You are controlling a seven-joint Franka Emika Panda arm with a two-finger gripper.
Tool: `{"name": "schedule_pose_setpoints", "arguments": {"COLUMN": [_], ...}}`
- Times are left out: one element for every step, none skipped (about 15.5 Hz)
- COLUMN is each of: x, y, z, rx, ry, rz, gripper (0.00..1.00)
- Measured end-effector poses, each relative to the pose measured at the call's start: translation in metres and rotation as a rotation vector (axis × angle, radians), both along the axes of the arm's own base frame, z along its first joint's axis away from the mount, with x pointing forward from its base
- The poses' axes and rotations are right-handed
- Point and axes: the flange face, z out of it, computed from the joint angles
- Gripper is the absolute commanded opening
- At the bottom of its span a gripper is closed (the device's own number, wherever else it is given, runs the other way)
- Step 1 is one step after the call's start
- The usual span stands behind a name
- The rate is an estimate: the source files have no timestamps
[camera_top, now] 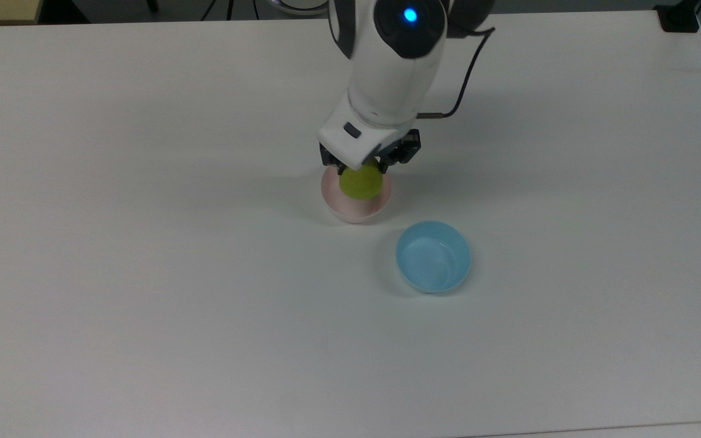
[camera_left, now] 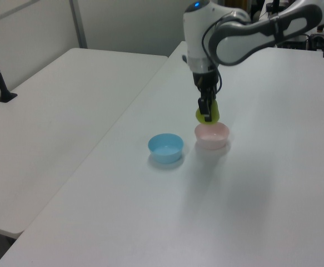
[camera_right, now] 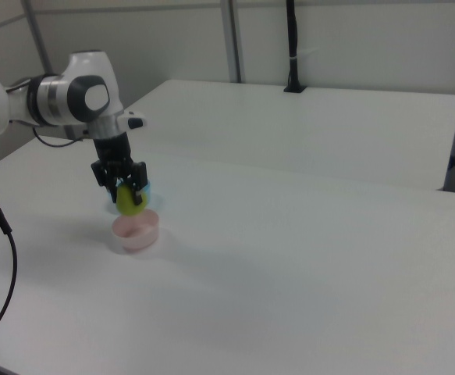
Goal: Place the pear in the bowl
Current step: 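Carry the pear over the pink bowl, then lower the pear into the pink bowl and open the gripper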
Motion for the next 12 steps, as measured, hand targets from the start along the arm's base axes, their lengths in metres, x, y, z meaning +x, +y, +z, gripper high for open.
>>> {"name": "schedule_pose_setpoints", "arguments": {"x": [0.000,0.000,0.000,0.000,0.000,0.000,0.000,0.000,0.001,0.001,0.002,0.003], "y": [0.004,0.006,0.006,0.004,0.003,0.002,0.002,0.002,0.002,0.002,0.001,-0.003], "z": [-0.011,-0.022,-0.035,-0.041,-0.045,-0.047,-0.048,-0.048,-0.047,-0.044,-0.037,-0.019], "rx": [-0.007,-0.015,-0.024,-0.029,-0.032,-0.034,-0.035,-0.035,-0.034,-0.033,-0.030,-0.021], "ry": [0.015,0.031,0.050,0.059,0.065,0.068,0.069,0.069,0.067,0.062,0.051,0.023], "rz": [0.006,0.008,0.007,0.004,0.002,0.001,0.001,0.002,0.002,0.002,0.000,-0.006], "gripper": [0.52,0.93,1.00,1.00,1.00,1.00,1.00,1.00,1.00,1.00,1.00,1.00]}}
